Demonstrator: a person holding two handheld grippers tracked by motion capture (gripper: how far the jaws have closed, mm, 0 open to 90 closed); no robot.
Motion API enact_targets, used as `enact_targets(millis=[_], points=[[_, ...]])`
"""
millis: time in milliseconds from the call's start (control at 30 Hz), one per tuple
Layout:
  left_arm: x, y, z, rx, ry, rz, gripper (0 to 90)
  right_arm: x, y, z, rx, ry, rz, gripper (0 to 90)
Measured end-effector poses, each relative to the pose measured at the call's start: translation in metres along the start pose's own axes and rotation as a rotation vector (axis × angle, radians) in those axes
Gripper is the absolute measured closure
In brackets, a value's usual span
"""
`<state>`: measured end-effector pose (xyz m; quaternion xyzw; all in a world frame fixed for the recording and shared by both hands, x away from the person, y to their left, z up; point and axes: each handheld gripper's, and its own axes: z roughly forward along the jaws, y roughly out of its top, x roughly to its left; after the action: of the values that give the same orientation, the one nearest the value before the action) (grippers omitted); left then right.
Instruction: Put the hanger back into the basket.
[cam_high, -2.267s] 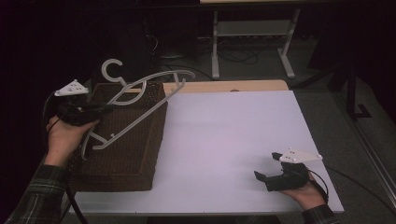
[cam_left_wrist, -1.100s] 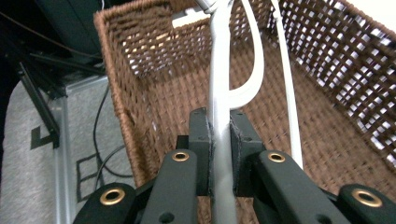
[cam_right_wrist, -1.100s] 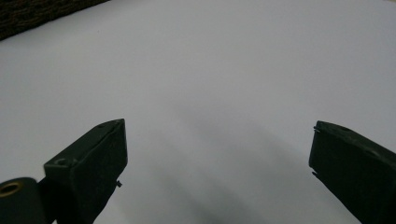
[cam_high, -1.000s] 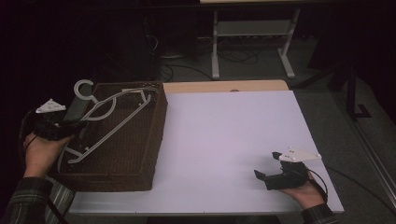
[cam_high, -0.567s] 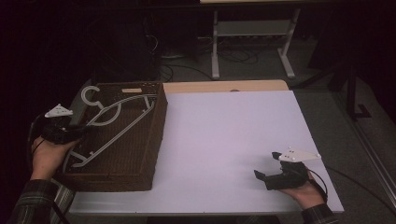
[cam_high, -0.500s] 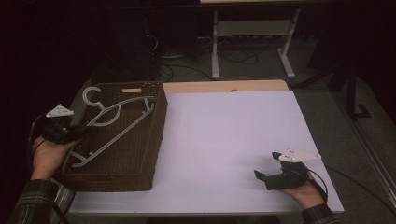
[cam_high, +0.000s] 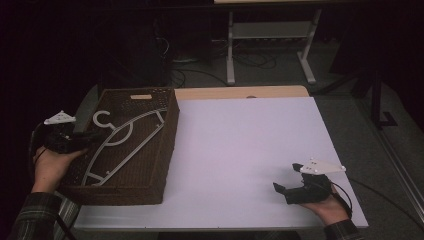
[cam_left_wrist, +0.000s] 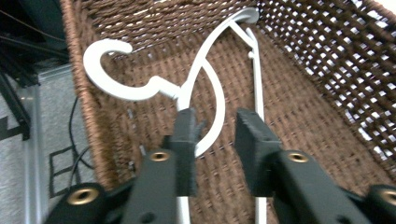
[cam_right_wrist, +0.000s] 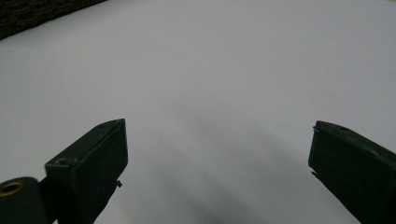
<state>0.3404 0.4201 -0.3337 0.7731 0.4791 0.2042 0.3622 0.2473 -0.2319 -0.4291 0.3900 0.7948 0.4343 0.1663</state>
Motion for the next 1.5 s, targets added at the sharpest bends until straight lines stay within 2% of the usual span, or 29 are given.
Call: enact_targets(millis=[167, 233, 333, 367, 467, 500, 533, 567, 600, 633, 667, 700, 733, 767, 800, 833, 900, 1000, 1033, 1067, 1200, 1233, 1267, 1300, 1400, 1433, 1467, 1500], points=[[-0.016, 0.011, -0.002, -0.048, -0.062, 0.003, 48.4, 0.002, 0.003, 0.000, -0.003, -0.004, -0.008, 4.1], [-0.027, 0.016, -0.002, -0.063, -0.082, 0.013, 43.0, 0.002, 0.003, 0.000, -0.004, -0.004, -0.006, 4.1], [-0.045, 0.025, -0.001, -0.072, -0.102, 0.041, 34.6, 0.001, 0.003, -0.001, -0.005, -0.003, -0.008, 4.1], [-0.045, 0.025, -0.001, -0.072, -0.102, 0.041, 31.0, 0.001, 0.003, -0.001, -0.005, -0.003, -0.008, 4.1], [-0.059, 0.031, 0.000, -0.085, -0.119, 0.057, 27.5, 0.001, 0.004, -0.001, -0.012, -0.002, -0.009, 4.1], [-0.068, 0.035, 0.001, -0.092, -0.125, 0.072, 24.3, 0.000, 0.004, -0.002, -0.013, -0.001, -0.008, 4.1], [-0.068, 0.035, 0.001, -0.092, -0.125, 0.072, 23.1, 0.000, 0.004, -0.002, -0.013, -0.001, -0.008, 4.1], [-0.078, 0.040, 0.003, -0.103, -0.141, 0.077, 21.3, -0.002, 0.003, -0.002, -0.014, 0.000, -0.004, 4.2], [-0.078, 0.040, 0.003, -0.103, -0.141, 0.077, 20.4, -0.002, 0.003, -0.002, -0.014, 0.000, -0.004, 4.2], [-0.088, 0.044, 0.005, -0.112, -0.154, 0.086, 19.2, -0.002, 0.002, -0.003, -0.015, 0.002, -0.001, 4.2], [-0.088, 0.044, 0.005, -0.112, -0.154, 0.086, 18.0, -0.002, 0.002, -0.003, -0.015, 0.002, -0.001, 4.2], [-0.099, 0.048, 0.007, -0.122, -0.172, 0.095, 16.9, -0.003, 0.003, -0.004, -0.022, 0.002, -0.003, 4.2], [-0.099, 0.048, 0.007, -0.122, -0.172, 0.095, 16.2, -0.003, 0.003, -0.004, -0.022, 0.002, -0.003, 4.2], [-0.107, 0.051, 0.010, -0.120, -0.185, 0.106, 15.5, -0.003, 0.004, -0.004, -0.027, 0.005, -0.001, 4.7], [-0.107, 0.051, 0.010, -0.120, -0.185, 0.106, 14.9, -0.003, 0.004, -0.004, -0.027, 0.005, -0.001, 4.7], [-0.117, 0.054, 0.013, -0.123, -0.201, 0.115, 14.3, -0.004, 0.003, -0.004, -0.028, 0.007, 0.004, 4.8], [-0.122, 0.056, 0.015, -0.122, -0.209, 0.124, 13.6, -0.004, 0.003, -0.004, -0.030, 0.010, 0.001, 4.8], [-0.137, 0.059, 0.020, -0.120, -0.237, 0.140, 12.7, -0.004, 0.004, -0.005, -0.037, 0.011, -0.001, 4.8], [-0.147, 0.061, 0.025, -0.120, -0.269, 0.142, 12.7, -0.004, 0.004, -0.005, -0.040, 0.012, 0.001, 4.9], [-0.147, 0.061, 0.025, -0.120, -0.269, 0.142, 12.7, -0.004, 0.004, -0.005, -0.040, 0.012, 0.001, 4.9], [-0.168, 0.064, 0.035, -0.119, -0.307, 0.165, 11.7, -0.004, 0.005, -0.006, -0.045, 0.015, 0.001, 5.2], [-0.179, 0.064, 0.040, -0.124, -0.320, 0.173, 10.9, -0.004, 0.005, -0.006, -0.047, 0.016, 0.000, 5.1], [-0.179, 0.064, 0.040, -0.124, -0.320, 0.173, 10.7, -0.004, 0.005, -0.006, -0.048, 0.016, -0.001, 5.1], [-0.187, 0.065, 0.044, -0.135, -0.340, 0.173, 10.7, -0.004, 0.005, -0.007, -0.049, 0.016, 0.000, 5.2], [-0.194, 0.065, 0.047, -0.144, -0.354, 0.175, 10.7, -0.005, 0.005, -0.007, -0.051, 0.017, 0.000, 5.2], [-0.203, 0.065, 0.051, -0.148, -0.370, 0.180, 10.7, -0.005, 0.005, -0.007, -0.054, 0.020, 0.002, 5.1], [-0.203, 0.065, 0.051, -0.148, -0.370, 0.180, 10.7, -0.005, 0.005, -0.007, -0.054, 0.020, 0.002, 5.1], [-0.212, 0.065, 0.055, -0.151, -0.386, 0.184, 10.7, -0.004, 0.005, -0.008, -0.055, 0.021, 0.002, 5.1]])
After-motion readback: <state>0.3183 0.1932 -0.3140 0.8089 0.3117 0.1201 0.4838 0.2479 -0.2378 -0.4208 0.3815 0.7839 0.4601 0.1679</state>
